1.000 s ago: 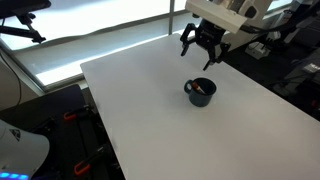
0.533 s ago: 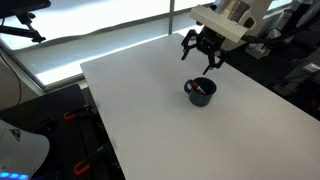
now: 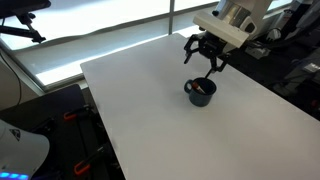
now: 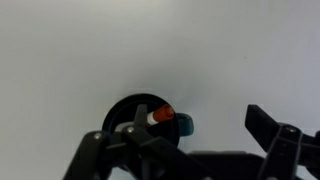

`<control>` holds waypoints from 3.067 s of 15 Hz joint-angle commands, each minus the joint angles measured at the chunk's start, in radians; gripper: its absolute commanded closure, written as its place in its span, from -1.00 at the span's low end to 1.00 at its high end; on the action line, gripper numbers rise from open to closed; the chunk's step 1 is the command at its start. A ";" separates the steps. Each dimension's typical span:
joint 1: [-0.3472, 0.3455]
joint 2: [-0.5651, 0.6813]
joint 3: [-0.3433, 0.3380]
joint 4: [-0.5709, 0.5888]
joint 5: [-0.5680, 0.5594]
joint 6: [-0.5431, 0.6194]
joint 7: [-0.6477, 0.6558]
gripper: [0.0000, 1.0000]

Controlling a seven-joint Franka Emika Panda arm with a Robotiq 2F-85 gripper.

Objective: Remove the red marker from the green mug.

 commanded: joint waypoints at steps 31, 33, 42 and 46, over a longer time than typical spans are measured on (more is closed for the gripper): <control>-0.005 0.237 0.030 0.230 -0.059 -0.056 0.007 -1.00; -0.009 0.238 0.032 0.224 -0.056 -0.046 0.004 -0.92; -0.011 0.239 0.029 0.221 -0.054 -0.038 0.017 0.49; -0.015 0.239 0.030 0.221 -0.052 -0.039 0.017 0.42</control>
